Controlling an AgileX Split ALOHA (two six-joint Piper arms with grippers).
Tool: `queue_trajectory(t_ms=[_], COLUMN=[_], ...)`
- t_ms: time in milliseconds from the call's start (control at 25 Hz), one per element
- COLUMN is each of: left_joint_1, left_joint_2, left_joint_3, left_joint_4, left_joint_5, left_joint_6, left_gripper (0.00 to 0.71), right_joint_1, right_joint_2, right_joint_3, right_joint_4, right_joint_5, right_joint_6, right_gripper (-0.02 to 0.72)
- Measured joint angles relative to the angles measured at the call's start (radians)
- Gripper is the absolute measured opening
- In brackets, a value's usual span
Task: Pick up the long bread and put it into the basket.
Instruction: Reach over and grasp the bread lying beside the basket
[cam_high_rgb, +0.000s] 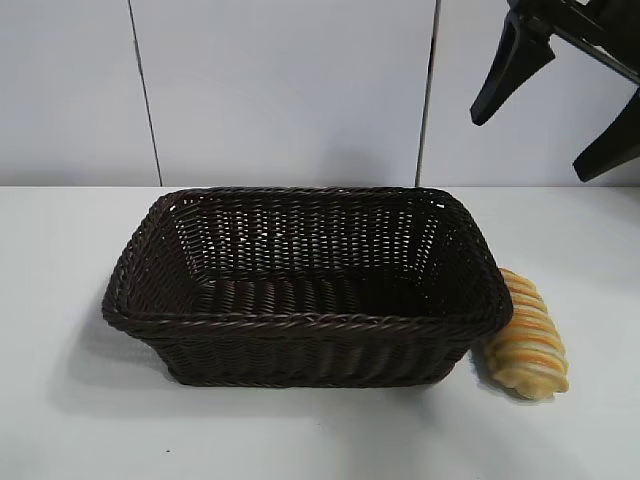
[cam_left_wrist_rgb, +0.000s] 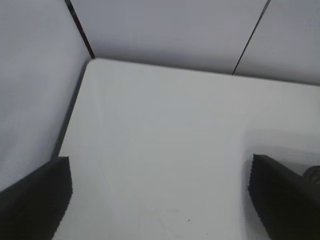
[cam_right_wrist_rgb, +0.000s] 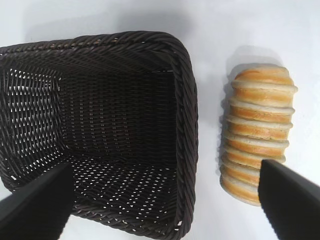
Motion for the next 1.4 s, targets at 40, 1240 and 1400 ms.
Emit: queue_trajectory(t_ms=[40,1240,1400], left_joint_1=[-0.005,-0.006,-0.006], left_joint_2=[-0.052,-0.912,-0.912], left_joint_3=[0.05,1.127,1.142], left_joint_4=[0.0,0.024,0.024], left_joint_5=[0.001,-0.031,-0.054], left_joint_6=[0.0,-0.034,-0.035], left_gripper=[0.694,0.694,0.694], right_joint_1=[0.0,0.0,0.0], right_joint_2=[0.0,0.0,0.0], right_joint_3=[0.0,0.0,0.0], right_joint_4=[0.0,-0.074,-0.229], right_joint_5=[0.0,0.0,0.0], right_joint_6=[0.0,-0.023,0.024], right_gripper=[0.694,0.694,0.694])
